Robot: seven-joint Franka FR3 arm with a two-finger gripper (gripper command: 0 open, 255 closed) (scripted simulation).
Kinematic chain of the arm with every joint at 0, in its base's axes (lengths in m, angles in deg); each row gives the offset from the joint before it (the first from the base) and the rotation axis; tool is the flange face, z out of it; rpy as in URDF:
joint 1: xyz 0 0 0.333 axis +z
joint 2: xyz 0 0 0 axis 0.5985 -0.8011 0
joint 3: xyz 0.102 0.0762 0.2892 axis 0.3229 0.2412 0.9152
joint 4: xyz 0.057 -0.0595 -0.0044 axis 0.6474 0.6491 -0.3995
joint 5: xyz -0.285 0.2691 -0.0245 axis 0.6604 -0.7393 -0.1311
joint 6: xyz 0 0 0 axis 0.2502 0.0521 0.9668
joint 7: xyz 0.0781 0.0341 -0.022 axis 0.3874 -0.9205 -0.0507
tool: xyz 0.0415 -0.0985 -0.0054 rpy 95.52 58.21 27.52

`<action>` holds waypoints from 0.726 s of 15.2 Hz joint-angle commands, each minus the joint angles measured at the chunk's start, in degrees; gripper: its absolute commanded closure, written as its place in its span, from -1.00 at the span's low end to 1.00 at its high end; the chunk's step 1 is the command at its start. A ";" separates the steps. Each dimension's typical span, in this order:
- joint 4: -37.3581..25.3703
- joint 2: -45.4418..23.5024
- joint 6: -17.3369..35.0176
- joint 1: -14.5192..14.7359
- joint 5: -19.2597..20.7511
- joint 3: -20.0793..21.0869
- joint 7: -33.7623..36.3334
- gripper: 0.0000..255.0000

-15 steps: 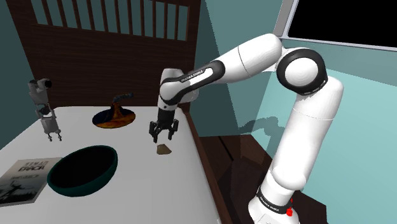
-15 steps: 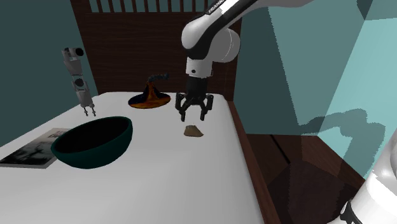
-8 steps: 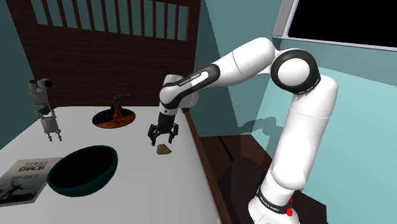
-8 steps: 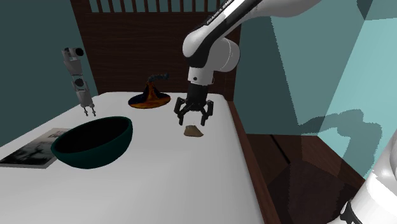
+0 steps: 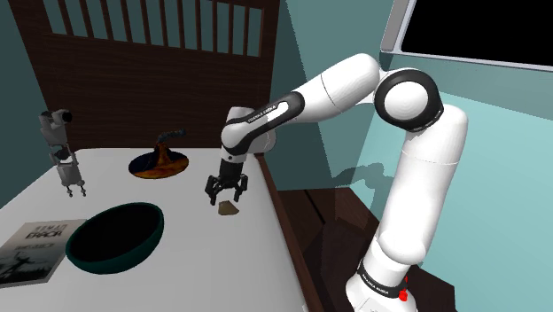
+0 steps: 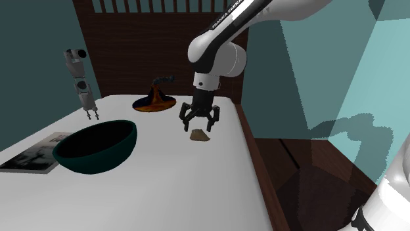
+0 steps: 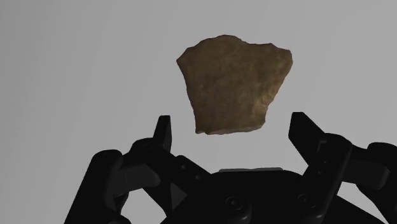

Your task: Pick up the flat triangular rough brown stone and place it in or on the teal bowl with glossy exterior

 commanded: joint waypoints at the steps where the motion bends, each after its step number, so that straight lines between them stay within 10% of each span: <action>1: 0.00 0.00 0.00 0.00 0.00 0.00 0.00 1.00; 11: -0.24 0.47 -0.69 -0.02 0.09 -0.02 0.19 1.00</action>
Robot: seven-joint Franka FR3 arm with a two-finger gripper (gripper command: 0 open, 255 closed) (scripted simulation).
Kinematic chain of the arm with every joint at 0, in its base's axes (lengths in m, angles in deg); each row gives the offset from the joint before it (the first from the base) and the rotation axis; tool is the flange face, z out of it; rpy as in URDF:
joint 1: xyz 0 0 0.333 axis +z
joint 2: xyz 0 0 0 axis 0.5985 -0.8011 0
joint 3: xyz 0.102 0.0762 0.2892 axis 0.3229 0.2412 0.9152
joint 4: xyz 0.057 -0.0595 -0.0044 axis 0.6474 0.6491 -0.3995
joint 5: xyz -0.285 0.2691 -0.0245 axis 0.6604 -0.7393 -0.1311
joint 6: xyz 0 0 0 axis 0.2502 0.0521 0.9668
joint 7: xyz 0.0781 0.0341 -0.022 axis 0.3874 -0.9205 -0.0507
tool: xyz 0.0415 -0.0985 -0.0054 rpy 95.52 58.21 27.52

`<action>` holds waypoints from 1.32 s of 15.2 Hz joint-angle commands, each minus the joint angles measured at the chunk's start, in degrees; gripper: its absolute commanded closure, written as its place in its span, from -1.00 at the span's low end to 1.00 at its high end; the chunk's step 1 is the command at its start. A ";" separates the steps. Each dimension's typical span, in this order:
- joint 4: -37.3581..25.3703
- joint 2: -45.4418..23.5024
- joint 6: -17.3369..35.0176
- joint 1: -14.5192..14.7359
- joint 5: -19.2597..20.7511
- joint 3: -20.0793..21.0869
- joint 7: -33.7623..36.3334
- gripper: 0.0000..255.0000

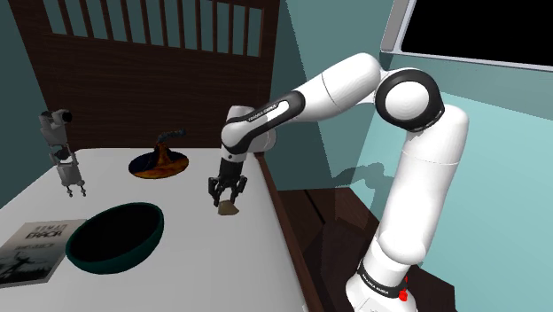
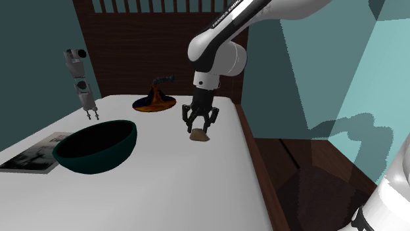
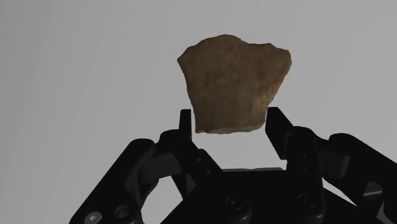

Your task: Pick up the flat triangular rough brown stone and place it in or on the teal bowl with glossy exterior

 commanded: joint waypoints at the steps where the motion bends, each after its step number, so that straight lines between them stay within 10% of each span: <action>1: -0.34 0.66 -1.03 -0.02 0.12 -0.02 0.29 1.00; 10: -2.43 3.66 -5.95 -0.18 0.66 -0.16 1.64 1.00; 11: -2.43 3.66 -5.95 -0.19 0.66 -0.16 1.64 -1.00; 20: 9.01 12.78 -11.73 2.73 -1.33 3.12 28.99 -1.00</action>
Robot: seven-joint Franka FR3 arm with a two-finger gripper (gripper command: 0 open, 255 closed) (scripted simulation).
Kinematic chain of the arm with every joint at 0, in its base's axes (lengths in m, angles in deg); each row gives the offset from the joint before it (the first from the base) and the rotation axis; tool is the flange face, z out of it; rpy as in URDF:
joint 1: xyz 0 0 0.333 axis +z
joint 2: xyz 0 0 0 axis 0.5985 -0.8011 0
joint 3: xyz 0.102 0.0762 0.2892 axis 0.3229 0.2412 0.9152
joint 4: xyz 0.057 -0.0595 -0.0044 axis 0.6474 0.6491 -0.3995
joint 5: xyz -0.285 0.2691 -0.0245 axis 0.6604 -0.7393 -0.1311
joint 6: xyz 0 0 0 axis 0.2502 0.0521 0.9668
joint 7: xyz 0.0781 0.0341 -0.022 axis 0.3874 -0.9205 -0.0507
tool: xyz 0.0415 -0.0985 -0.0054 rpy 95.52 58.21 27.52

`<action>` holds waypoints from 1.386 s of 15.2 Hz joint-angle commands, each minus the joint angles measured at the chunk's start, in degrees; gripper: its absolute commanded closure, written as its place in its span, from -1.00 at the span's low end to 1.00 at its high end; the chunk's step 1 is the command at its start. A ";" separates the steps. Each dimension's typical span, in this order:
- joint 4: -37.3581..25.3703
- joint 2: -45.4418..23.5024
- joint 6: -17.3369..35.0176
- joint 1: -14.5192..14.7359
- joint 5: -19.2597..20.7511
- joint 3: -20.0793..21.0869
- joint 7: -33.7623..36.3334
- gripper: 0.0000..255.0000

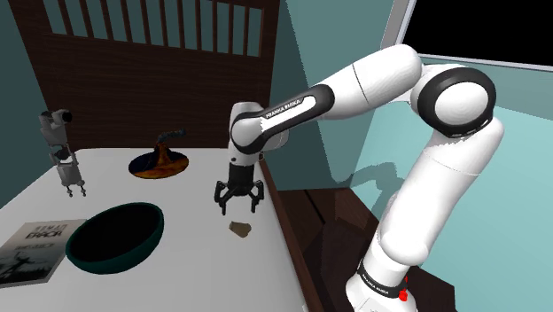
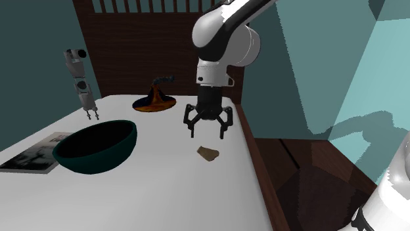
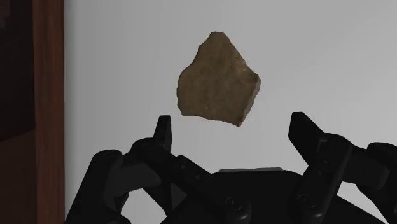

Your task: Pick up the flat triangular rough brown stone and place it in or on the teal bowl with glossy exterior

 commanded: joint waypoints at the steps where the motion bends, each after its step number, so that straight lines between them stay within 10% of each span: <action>1: 1.85 1.72 -1.63 0.79 -1.14 1.13 6.69 -1.00; 17: 5.25 -0.85 4.52 1.70 -2.33 2.25 6.29 -1.00; 18: 5.25 -0.85 4.52 1.70 -2.33 2.25 6.29 1.00; 21: 5.25 -0.85 4.52 1.70 -2.33 2.25 6.29 1.00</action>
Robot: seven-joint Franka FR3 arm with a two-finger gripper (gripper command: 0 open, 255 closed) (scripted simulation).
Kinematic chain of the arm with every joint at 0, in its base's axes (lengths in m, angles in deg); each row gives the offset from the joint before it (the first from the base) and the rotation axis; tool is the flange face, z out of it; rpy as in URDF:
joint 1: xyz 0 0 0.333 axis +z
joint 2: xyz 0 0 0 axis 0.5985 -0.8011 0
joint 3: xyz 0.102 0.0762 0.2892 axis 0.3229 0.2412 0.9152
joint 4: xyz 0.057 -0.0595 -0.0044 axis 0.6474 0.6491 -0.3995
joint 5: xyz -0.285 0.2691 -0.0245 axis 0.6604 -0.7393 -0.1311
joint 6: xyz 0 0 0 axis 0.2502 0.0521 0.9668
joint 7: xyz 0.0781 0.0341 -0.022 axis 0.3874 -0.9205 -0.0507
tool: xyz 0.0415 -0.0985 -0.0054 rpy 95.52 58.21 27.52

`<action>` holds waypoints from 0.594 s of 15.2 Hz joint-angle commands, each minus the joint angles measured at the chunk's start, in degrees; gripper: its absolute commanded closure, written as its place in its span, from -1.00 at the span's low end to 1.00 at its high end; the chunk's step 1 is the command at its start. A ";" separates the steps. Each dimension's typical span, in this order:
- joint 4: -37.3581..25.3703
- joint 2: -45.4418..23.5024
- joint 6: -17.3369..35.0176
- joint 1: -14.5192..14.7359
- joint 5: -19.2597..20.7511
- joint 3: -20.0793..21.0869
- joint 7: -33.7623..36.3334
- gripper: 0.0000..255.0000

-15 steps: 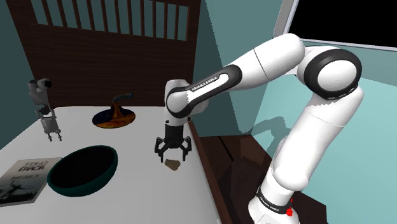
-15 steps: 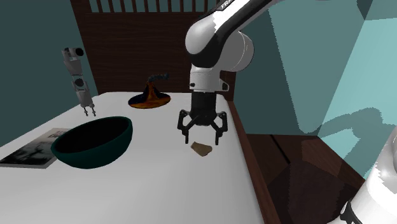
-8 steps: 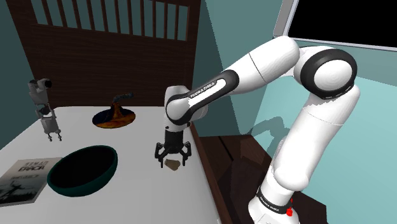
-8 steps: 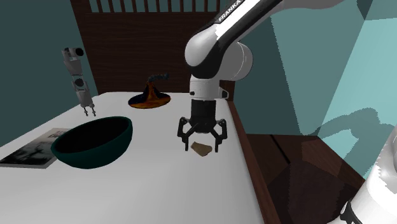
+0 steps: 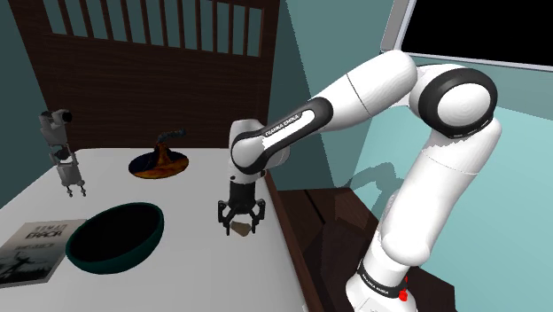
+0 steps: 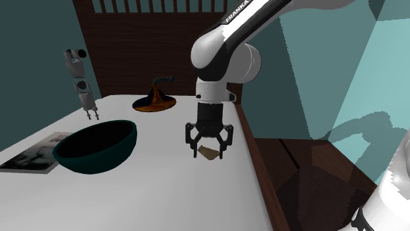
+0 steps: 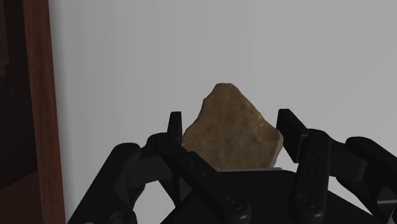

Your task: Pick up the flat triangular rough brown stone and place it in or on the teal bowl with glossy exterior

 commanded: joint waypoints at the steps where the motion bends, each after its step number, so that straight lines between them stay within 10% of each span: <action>1: 0.00 0.00 0.00 0.00 0.00 0.00 0.00 1.00; 9: -0.86 1.59 -2.40 -0.10 0.19 -0.15 0.54 1.00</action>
